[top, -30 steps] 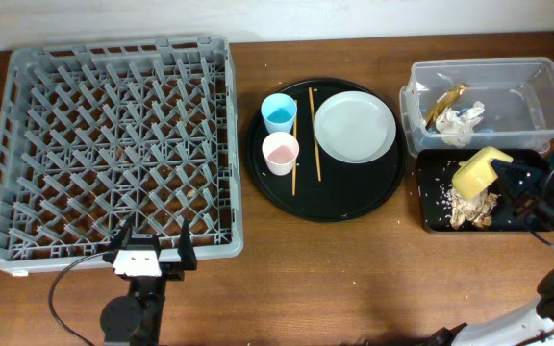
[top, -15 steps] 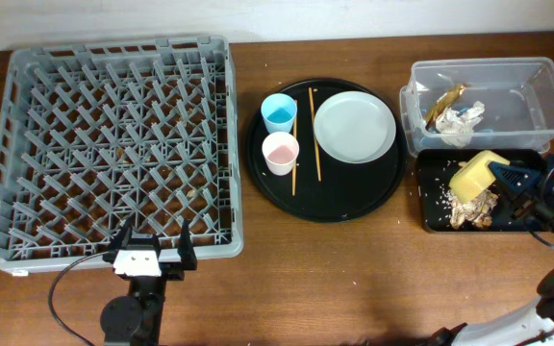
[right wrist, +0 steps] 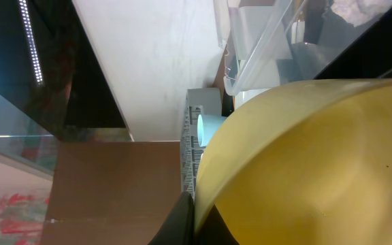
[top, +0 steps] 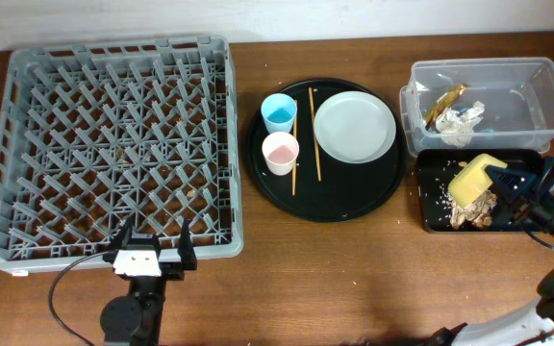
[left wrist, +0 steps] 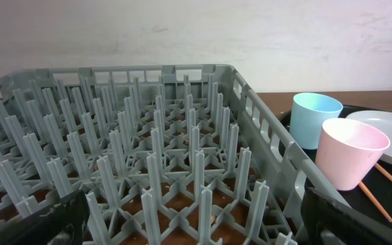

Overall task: Sort waste into correct bins and load items into the dishwasher rack
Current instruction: 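Tip the yellow bowl over the black rectangular tray to dump scraps, then set the empty yellow bowl back on the round black tray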

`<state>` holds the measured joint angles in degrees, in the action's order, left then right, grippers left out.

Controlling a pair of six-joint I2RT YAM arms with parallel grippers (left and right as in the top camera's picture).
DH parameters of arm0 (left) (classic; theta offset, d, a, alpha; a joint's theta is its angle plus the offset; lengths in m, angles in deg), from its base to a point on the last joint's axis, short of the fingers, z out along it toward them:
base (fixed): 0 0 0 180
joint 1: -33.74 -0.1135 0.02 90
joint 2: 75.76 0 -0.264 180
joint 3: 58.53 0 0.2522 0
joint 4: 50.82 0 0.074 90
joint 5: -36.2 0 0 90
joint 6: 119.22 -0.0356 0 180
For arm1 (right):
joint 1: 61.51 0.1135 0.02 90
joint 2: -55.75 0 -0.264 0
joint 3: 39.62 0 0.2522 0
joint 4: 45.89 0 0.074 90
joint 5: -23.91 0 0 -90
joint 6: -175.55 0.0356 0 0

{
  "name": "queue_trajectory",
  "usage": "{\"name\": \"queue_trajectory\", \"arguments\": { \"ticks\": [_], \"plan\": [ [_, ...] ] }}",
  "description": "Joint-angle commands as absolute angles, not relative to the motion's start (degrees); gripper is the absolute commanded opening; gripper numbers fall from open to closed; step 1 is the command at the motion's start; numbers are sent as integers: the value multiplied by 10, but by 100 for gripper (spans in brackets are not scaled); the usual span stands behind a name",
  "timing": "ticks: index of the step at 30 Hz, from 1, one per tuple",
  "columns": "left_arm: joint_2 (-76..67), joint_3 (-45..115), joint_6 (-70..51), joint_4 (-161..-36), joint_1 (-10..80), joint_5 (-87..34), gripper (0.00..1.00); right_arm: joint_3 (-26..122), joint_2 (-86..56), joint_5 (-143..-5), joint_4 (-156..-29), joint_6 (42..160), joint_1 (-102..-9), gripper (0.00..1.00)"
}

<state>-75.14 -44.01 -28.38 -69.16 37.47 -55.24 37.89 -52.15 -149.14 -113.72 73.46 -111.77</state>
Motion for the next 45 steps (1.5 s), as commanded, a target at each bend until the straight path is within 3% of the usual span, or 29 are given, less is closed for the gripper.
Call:
{"name": "queue_trajectory", "arguments": {
  "ticks": [1,6,9,18,22,32,45],
  "plan": [
    [-754,-442,-289,-694,374,-546,99,385,-472,-1461,-1140,721,-1117,4],
    [-754,-442,-289,-694,374,-546,99,421,-361,-1354,-1182,725,-1083,4],
    [-754,-442,-289,-694,374,-546,99,462,-279,-1270,-1189,772,-1001,4],
    [-754,-442,-289,-694,374,-546,99,580,-256,-819,-1156,903,-525,4],
    [-754,-442,-289,-694,374,-546,99,580,-333,-678,-1150,948,-389,4],
    [-754,-442,-289,-694,374,-546,99,580,-535,-665,-1147,982,-353,4],
    [-754,-442,-289,-694,374,-546,99,571,-562,-678,-1159,1041,-352,5]
  ]
}}
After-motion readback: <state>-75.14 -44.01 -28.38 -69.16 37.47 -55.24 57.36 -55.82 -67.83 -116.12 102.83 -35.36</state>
